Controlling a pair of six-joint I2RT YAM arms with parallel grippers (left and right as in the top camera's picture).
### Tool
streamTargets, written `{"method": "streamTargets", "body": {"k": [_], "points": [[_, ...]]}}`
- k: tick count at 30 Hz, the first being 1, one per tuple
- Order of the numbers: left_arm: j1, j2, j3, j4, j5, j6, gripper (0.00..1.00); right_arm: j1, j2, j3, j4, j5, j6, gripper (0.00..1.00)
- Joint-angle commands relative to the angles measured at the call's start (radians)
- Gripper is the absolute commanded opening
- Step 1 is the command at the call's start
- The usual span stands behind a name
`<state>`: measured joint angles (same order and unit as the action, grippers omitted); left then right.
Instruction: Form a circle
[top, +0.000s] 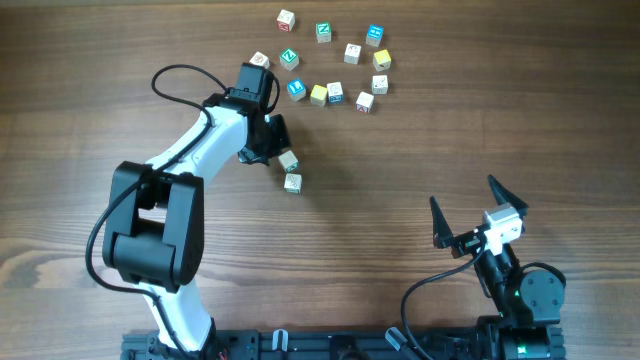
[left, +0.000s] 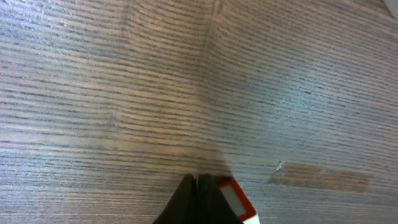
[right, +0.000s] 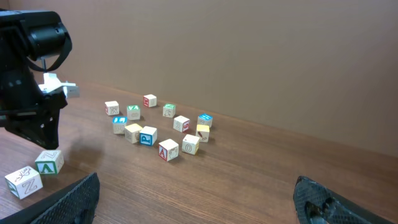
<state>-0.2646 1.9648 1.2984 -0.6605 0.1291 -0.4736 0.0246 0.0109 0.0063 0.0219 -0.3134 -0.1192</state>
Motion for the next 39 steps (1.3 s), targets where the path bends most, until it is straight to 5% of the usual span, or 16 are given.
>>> {"method": "streamTargets", "body": {"k": [1, 39], "points": [[0.000, 0.014, -0.010, -0.006, 0.002, -0.006, 0.04, 0.002, -0.006, -0.001, 0.003, 0.003, -0.010, 1.00], [0.000, 0.014, -0.010, -0.066, 0.001, -0.006, 0.04, 0.002, -0.006, -0.001, 0.003, 0.003, -0.010, 1.00]]}}
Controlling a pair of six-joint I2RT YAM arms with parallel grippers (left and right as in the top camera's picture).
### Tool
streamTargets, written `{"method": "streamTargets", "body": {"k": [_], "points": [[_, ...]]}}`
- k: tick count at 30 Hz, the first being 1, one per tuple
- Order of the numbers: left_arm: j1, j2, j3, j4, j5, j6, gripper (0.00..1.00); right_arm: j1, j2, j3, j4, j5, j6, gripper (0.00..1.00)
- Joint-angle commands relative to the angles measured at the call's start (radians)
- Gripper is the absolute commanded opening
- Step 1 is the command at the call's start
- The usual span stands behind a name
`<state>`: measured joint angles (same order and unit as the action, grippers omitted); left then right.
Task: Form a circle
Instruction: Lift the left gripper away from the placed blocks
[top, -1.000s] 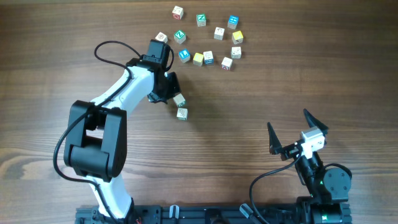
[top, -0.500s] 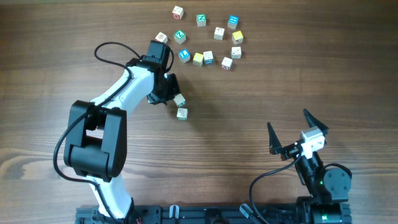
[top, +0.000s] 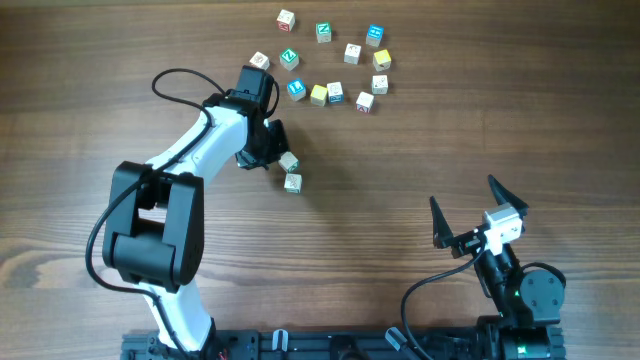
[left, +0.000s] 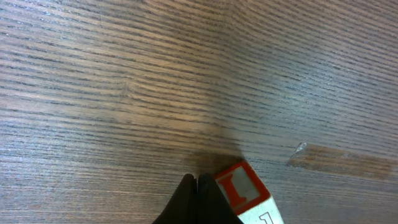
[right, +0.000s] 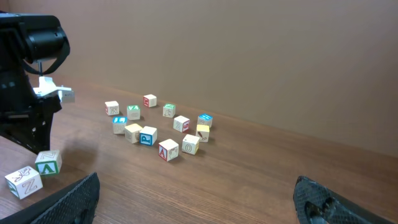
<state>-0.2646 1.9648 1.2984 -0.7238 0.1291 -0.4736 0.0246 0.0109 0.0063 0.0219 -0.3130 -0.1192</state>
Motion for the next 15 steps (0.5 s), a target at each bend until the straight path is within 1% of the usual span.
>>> {"method": "streamTargets", "body": {"k": [1, 3, 7, 9, 12, 15], "points": [[0.000, 0.014, -0.010, -0.003, 0.001, -0.005, 0.04, 0.002, -0.006, -0.001, 0.003, 0.003, -0.010, 1.00], [0.000, 0.014, -0.010, -0.002, 0.000, -0.005, 0.04, 0.002, -0.006, -0.001, 0.003, 0.003, -0.010, 1.00], [0.008, 0.014, -0.010, -0.003, -0.113, -0.006, 0.04, 0.002, -0.006, -0.001, 0.003, 0.003, -0.010, 1.00], [0.043, 0.014, -0.010, -0.002, -0.116, -0.012, 0.04, 0.002, -0.006, -0.001, 0.003, 0.003, -0.010, 1.00], [0.111, 0.014, -0.010, -0.003, -0.116, -0.059, 0.04, 0.002, -0.006, -0.001, 0.003, 0.003, -0.010, 1.00], [0.171, 0.014, -0.010, -0.008, -0.116, -0.059, 0.04, 0.002, -0.006, -0.001, 0.003, 0.003, -0.010, 1.00]]}}
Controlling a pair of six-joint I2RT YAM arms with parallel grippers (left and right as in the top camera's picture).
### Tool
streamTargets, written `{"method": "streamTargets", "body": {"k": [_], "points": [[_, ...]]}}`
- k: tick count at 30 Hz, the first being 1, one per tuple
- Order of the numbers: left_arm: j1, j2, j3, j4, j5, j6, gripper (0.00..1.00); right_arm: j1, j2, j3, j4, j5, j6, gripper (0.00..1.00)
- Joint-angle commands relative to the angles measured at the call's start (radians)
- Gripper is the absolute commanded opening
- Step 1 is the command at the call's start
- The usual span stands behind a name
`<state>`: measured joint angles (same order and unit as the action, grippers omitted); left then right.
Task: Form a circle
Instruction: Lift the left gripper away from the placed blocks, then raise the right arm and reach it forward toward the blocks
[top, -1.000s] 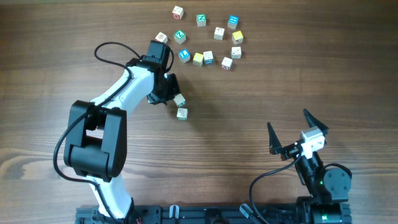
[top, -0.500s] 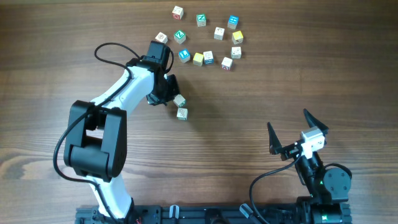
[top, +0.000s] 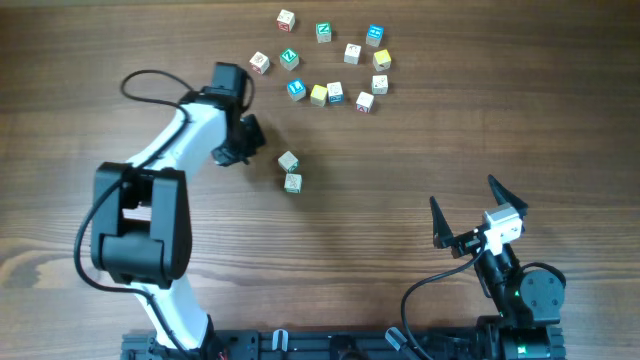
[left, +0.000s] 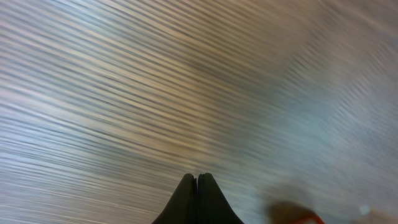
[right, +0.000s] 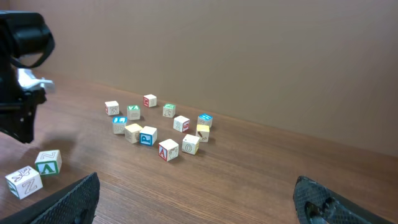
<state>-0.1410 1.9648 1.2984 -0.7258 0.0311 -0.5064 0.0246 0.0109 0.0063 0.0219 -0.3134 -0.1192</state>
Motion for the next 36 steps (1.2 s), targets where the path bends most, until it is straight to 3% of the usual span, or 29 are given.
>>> {"method": "streamTargets", "body": {"k": [1, 4, 5, 6, 7, 8, 17, 20, 25, 29, 36], "points": [[0.067, 0.014, -0.010, -0.008, -0.018, -0.026, 0.04, 0.002, -0.006, -0.001, 0.003, 0.003, -0.010, 1.00], [0.110, 0.014, -0.010, -0.008, -0.018, -0.026, 0.07, 0.002, -0.006, -0.001, 0.003, 0.003, -0.010, 0.99], [0.124, 0.014, -0.010, -0.009, -0.018, -0.026, 0.21, 0.002, -0.006, -0.001, 0.003, 0.003, -0.010, 1.00], [0.131, 0.014, -0.010, -0.011, -0.018, -0.026, 0.47, 0.002, -0.006, -0.001, 0.003, 0.003, -0.010, 1.00], [0.136, 0.014, -0.010, -0.018, -0.018, -0.026, 0.96, 0.002, -0.006, -0.001, 0.003, 0.003, -0.010, 1.00], [0.138, 0.014, -0.010, -0.027, -0.018, -0.025, 1.00, 0.002, -0.006, -0.001, 0.003, 0.003, -0.010, 1.00], [0.137, 0.014, -0.010, -0.029, -0.018, -0.026, 1.00, 0.002, -0.006, -0.001, 0.031, -0.002, -0.043, 1.00], [0.137, 0.014, -0.010, -0.029, -0.018, -0.026, 1.00, 0.002, -0.006, 0.000, 0.094, -0.109, 0.050, 1.00], [0.137, 0.014, -0.010, -0.029, -0.018, -0.026, 1.00, 0.002, 0.077, 0.127, 0.020, -0.136, 0.250, 1.00], [0.137, 0.014, -0.010, -0.029, -0.018, -0.026, 1.00, 0.002, 0.385, 0.518, -0.214, -0.136, 0.249, 1.00], [0.137, 0.014, -0.010, -0.027, -0.018, -0.026, 1.00, 0.002, 1.113, 1.398, -0.881, -0.187, 0.241, 1.00]]}}
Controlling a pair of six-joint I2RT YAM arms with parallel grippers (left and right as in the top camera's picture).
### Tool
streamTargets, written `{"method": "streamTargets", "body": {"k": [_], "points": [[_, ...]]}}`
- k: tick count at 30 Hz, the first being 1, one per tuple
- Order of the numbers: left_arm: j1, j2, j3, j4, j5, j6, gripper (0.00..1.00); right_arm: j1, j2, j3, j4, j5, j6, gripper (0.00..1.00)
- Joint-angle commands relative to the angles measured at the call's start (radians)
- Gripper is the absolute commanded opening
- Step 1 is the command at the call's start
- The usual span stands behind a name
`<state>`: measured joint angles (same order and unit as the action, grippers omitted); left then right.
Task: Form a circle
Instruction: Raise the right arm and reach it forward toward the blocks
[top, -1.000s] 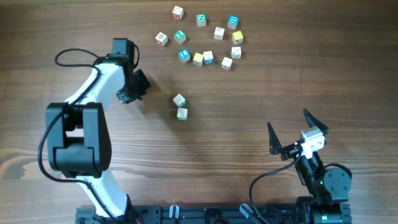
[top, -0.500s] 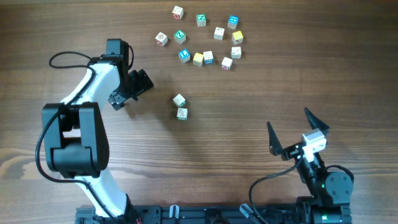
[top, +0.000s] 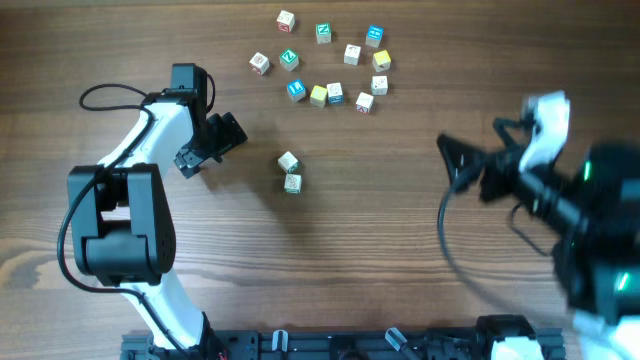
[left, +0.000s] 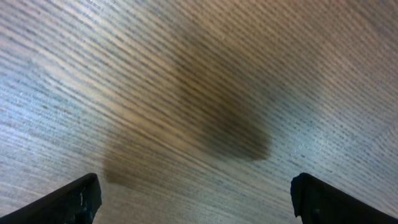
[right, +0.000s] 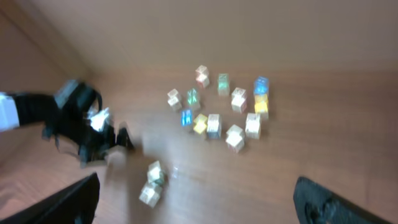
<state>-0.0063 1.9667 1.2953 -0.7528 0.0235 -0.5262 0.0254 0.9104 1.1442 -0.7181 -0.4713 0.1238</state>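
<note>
Several lettered cubes form a loose cluster (top: 335, 62) at the far middle of the table, also visible as a blurred cluster (right: 219, 106) in the right wrist view. Two more cubes (top: 290, 172) lie touching, apart from the cluster and nearer the front; they appear again as the cube pair (right: 152, 184). My left gripper (top: 212, 152) is open over bare wood left of that pair, with nothing between its fingers (left: 74, 199). My right gripper (top: 468, 165) is open and raised at the right side, blurred.
The brown wooden table (top: 400, 250) carries nothing else. The left arm's black cable (top: 110, 95) loops at the far left. A brown wall (right: 186, 31) stands behind the table.
My left gripper was shut just left of the two loose cubes; it is now open and farther left. My right arm has left its place by the front edge and is raised over the table's right side.
My left gripper was shut with its tip against the upper of the two loose cubes, and was still beside it a moment later. Then it was shut and clear of them to the left. Now it is open farther left, and the right arm is raised.
</note>
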Motion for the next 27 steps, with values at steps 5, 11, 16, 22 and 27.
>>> {"method": "streamTargets", "body": {"k": [5, 11, 16, 22, 27], "points": [[0.003, 0.012, -0.007, 0.000, -0.010, -0.006, 1.00, 0.002, 0.716, 0.937, -0.577, -0.029, -0.018, 1.00], [0.003, 0.012, -0.007, 0.000, -0.010, -0.006, 1.00, 0.020, 1.010, 1.152, -0.623, -0.033, 0.023, 1.00], [0.003, 0.012, -0.007, 0.000, -0.010, -0.006, 1.00, 0.027, 1.134, 1.151, -0.441, -0.198, 0.217, 1.00], [0.003, 0.012, -0.007, 0.000, -0.010, -0.006, 1.00, 0.161, 1.247, 1.151, -0.317, 0.033, 0.362, 1.00], [0.003, 0.012, -0.007, 0.000, -0.010, -0.006, 1.00, 0.354, 1.333, 1.151, -0.262, 0.354, 0.360, 0.88]]}}
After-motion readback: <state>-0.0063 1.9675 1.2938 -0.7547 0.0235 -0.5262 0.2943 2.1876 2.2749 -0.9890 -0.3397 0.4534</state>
